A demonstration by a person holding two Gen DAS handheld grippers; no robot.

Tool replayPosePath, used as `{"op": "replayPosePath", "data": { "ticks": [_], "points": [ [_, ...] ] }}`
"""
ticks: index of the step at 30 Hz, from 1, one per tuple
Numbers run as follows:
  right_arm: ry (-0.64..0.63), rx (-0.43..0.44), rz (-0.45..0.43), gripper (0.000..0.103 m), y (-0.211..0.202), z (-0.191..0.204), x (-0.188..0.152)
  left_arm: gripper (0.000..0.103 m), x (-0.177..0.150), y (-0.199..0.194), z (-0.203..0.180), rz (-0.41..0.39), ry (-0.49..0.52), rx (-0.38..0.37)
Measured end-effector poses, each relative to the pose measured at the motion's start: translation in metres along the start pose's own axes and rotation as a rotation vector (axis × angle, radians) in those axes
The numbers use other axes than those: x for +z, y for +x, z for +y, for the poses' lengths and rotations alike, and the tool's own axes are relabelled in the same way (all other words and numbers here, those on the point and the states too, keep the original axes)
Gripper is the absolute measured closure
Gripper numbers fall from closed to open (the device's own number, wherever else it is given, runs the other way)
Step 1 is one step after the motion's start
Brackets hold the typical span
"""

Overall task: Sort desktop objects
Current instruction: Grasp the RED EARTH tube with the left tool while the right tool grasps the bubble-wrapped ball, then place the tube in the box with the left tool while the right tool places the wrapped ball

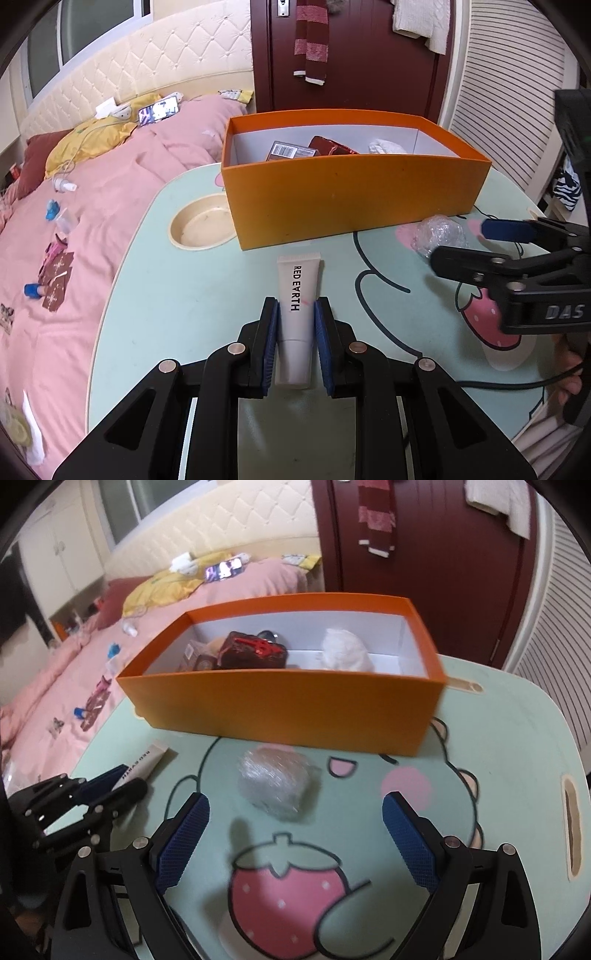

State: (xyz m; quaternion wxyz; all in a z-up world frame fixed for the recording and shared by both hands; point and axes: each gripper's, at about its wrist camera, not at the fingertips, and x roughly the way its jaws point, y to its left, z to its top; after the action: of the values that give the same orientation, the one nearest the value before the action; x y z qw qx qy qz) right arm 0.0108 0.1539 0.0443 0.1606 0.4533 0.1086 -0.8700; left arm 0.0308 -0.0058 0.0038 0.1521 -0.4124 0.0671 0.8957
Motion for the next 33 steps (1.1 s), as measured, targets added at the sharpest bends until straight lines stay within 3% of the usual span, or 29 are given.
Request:
{"op": "replayPosePath", "data": {
  "ticks": [4, 6, 8, 16, 25, 33],
  "points": [
    [-0.039, -0.012, 0.002, 0.014, 0.007, 0.006, 0.004, 0.081, 0.0, -0.001, -0.001, -0.001, 0.002, 0.002],
    [-0.064, -0.01, 0.03, 0.045, 0.015, 0.009, 0.003, 0.081, 0.0, 0.0, -0.002, -0.001, 0.01, 0.006],
    [-0.116, -0.026, 0.014, 0.066, 0.015, 0.015, 0.002, 0.081, 0.0, -0.001, -0.003, -0.001, 0.016, 0.009],
    [-0.073, 0.053, -0.038, 0.066, -0.001, 0.007, 0.002, 0.082, 0.01, -0.017, 0.005, -0.052, -0.02, -0.002],
    [-0.034, 0.133, -0.147, 0.066, -0.035, 0.001, 0.029, 0.082, 0.058, -0.049, 0.011, -0.186, -0.018, -0.037],
    [-0.001, 0.116, -0.21, 0.066, -0.033, -0.011, 0.065, 0.082, 0.108, -0.025, 0.002, -0.204, 0.021, -0.041]
  ]
}}
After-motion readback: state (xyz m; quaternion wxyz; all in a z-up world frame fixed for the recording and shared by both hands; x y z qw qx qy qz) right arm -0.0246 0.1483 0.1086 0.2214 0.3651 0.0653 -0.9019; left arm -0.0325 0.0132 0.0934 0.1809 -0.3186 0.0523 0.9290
